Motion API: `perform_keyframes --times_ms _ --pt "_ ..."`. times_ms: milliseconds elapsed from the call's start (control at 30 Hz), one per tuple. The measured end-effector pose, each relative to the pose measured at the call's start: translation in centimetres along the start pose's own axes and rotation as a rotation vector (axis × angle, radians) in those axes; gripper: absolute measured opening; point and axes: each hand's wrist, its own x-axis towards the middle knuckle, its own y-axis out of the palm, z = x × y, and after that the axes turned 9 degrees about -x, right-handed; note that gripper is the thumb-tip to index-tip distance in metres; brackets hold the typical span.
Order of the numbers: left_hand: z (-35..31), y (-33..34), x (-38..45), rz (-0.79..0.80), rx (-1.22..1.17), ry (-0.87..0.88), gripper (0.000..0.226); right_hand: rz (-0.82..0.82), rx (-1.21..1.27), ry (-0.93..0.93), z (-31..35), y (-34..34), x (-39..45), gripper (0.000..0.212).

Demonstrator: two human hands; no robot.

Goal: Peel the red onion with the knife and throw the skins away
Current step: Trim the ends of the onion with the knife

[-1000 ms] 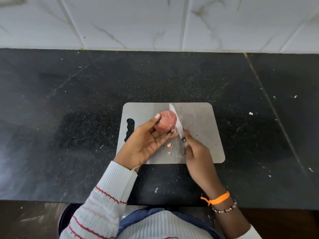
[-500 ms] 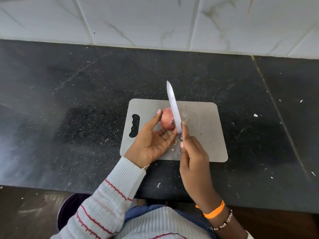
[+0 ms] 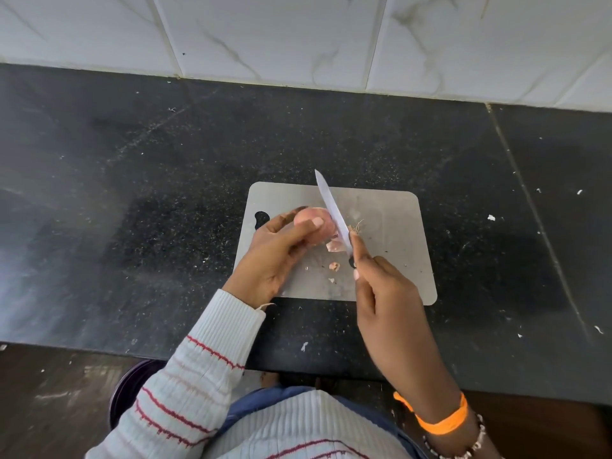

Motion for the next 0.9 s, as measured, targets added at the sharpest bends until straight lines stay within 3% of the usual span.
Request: perform_keyframes --times_ms 133,367,567,733,900 --pt "0.4 0.1 -0.4 0.054 0.144 0.05 0.056 0.042 0.122 0.056 -1.1 -1.0 0.8 0.048" --pt "1.0 0.6 -0.2 0.006 0.033 -0.067 0.046 -0.079 0.102 0.047 -0.4 0.7 0.2 0.052" --pt "0.7 1.5 0.4 -0.057 -0.136 -0.172 0.034 -0.15 0.088 0.005 -0.2 2.1 -0.2 0.055" --pt "0.7 2.1 1.1 -0.167 -0.434 -0.376 0.057 -0.181 0.029 -0.025 -0.5 4.2 -0.7 0.055" --pt "0.4 2.2 1.5 -0.149 -0.437 -0.349 0.054 -0.207 0.123 -0.037 -1.2 4.5 -0.9 0.051"
